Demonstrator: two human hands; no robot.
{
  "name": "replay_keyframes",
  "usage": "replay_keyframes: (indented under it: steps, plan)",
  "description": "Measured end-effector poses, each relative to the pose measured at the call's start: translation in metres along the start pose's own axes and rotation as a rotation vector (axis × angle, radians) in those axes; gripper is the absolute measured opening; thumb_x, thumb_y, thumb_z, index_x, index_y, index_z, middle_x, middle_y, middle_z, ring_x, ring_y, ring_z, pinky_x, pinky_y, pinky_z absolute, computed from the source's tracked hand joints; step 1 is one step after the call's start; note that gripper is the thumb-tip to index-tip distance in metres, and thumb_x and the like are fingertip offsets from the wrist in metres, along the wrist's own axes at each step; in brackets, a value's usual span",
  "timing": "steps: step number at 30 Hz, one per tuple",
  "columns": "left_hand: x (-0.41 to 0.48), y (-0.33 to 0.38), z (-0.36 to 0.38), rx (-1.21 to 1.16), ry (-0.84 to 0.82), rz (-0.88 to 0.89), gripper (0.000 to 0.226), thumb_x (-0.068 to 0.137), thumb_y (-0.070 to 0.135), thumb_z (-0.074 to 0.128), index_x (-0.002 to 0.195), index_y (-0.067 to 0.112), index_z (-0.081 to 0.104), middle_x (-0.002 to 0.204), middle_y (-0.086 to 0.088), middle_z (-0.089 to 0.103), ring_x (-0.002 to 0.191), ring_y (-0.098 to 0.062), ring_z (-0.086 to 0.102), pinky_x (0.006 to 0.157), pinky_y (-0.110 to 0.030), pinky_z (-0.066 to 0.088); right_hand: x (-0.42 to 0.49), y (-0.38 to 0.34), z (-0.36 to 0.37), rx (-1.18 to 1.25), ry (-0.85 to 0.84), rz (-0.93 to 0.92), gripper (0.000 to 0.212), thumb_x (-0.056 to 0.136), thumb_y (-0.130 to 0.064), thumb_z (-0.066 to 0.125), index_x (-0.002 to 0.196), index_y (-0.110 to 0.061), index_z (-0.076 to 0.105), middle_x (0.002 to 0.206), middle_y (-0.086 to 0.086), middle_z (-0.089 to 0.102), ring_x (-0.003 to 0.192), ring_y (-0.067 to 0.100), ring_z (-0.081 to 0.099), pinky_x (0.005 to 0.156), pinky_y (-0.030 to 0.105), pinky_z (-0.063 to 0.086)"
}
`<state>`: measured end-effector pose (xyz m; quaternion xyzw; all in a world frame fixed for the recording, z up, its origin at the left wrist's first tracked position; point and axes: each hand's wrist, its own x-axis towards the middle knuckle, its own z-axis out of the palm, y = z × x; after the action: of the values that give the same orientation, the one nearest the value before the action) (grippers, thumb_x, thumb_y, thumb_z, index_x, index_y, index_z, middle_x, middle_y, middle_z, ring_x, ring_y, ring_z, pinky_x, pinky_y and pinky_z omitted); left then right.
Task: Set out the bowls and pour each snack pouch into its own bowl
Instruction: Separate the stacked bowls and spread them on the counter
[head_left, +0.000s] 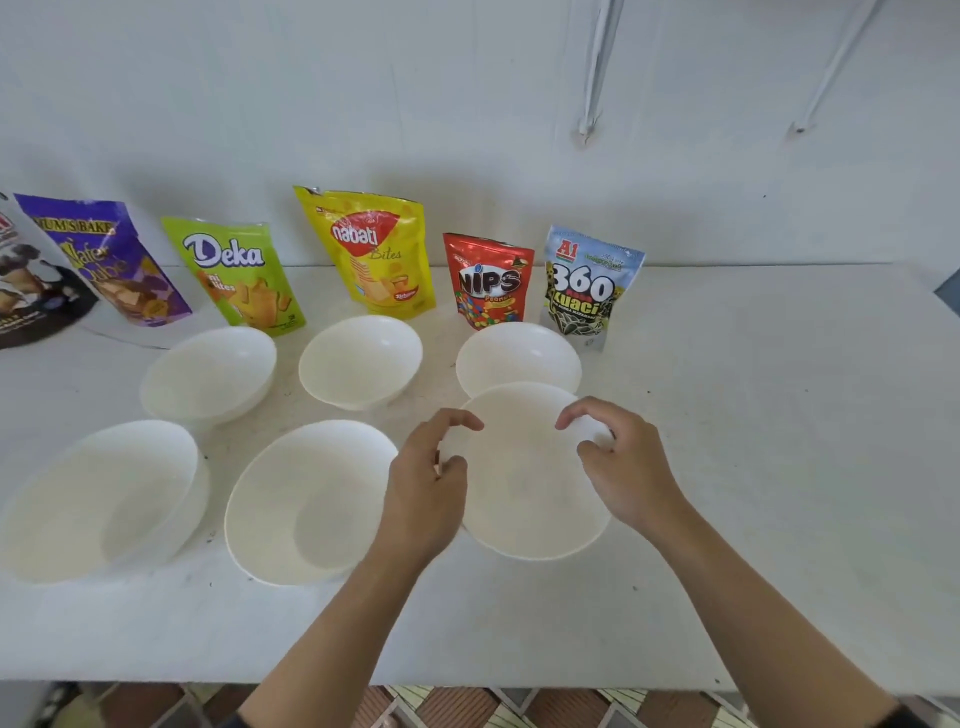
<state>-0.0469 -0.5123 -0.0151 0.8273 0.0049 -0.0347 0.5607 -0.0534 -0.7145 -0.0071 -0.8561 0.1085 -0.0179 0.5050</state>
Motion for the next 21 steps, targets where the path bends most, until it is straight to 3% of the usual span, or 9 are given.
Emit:
replay_keyframes:
  steps: [4, 8, 10, 13, 15, 19, 21]
  plan:
    - [-0.002, -0.01, 0.016, 0.107, -0.062, -0.024, 0.054, 0.086, -0.006, 0.043, 0.109, 0.04, 0.058, 0.117, 0.015, 0.058, 0.092, -0.003, 0.056, 0.067, -0.023, 0.05, -0.001, 0.023, 0.004, 0.001, 0.004, 0.041, 0.047, 0.081, 0.012, 0.045, 0.088, -0.028, 0.068, 0.088, -0.011, 0.06, 0.054, 0.002, 0.044, 0.048, 0.011, 0.034]
    - [0.0, -0.018, 0.023, 0.079, -0.057, -0.13, 0.054, 0.085, -0.003, 0.042, 0.105, 0.044, 0.061, 0.113, 0.014, 0.063, 0.075, -0.019, 0.058, 0.062, -0.037, 0.052, 0.0, 0.033, 0.005, 0.002, -0.019, 0.099, 0.046, 0.083, 0.008, 0.048, 0.093, -0.031, 0.068, 0.089, -0.017, 0.058, 0.063, 0.004, 0.045, 0.05, 0.011, 0.034]
    - [0.001, -0.017, 0.023, 0.012, -0.048, -0.174, 0.056, 0.084, -0.004, 0.041, 0.104, 0.044, 0.065, 0.111, 0.016, 0.065, 0.084, -0.03, 0.06, 0.065, -0.043, 0.056, 0.001, 0.035, 0.005, 0.024, -0.024, 0.108, 0.046, 0.083, 0.008, 0.047, 0.094, -0.031, 0.069, 0.089, -0.013, 0.06, 0.055, 0.006, 0.04, 0.047, 0.011, 0.034]
    - [0.001, -0.014, 0.024, -0.037, -0.032, -0.217, 0.057, 0.084, -0.004, 0.041, 0.105, 0.043, 0.067, 0.108, 0.019, 0.065, 0.095, -0.029, 0.06, 0.071, -0.052, 0.058, 0.001, 0.037, 0.006, 0.059, -0.011, 0.112, 0.046, 0.082, 0.007, 0.046, 0.09, -0.032, 0.068, 0.1, 0.003, 0.067, 0.05, 0.013, 0.036, 0.045, 0.014, 0.033]
    - [0.0, -0.011, 0.026, -0.05, -0.021, -0.23, 0.057, 0.084, -0.004, 0.041, 0.104, 0.042, 0.067, 0.107, 0.017, 0.066, 0.093, -0.026, 0.06, 0.069, -0.052, 0.058, 0.0, 0.037, 0.006, 0.064, -0.009, 0.118, 0.045, 0.083, 0.006, 0.046, 0.09, -0.033, 0.068, 0.1, 0.005, 0.066, 0.053, 0.014, 0.038, 0.045, 0.014, 0.032]
    - [-0.001, -0.008, 0.028, -0.058, -0.012, -0.245, 0.056, 0.085, -0.006, 0.039, 0.101, 0.04, 0.067, 0.103, 0.009, 0.066, 0.079, -0.018, 0.055, 0.06, -0.038, 0.053, -0.003, 0.035, 0.006, 0.075, -0.025, 0.139, 0.045, 0.084, 0.005, 0.044, 0.092, -0.033, 0.066, 0.105, -0.007, 0.063, 0.056, 0.012, 0.044, 0.045, 0.013, 0.035]
    - [-0.003, -0.008, 0.029, -0.054, -0.013, -0.247, 0.056, 0.085, -0.007, 0.039, 0.101, 0.039, 0.067, 0.104, 0.011, 0.065, 0.078, -0.019, 0.054, 0.06, -0.038, 0.052, -0.006, 0.035, 0.006, 0.073, -0.035, 0.142, 0.045, 0.084, 0.005, 0.044, 0.092, -0.033, 0.065, 0.104, -0.009, 0.063, 0.055, 0.014, 0.043, 0.046, 0.015, 0.035]
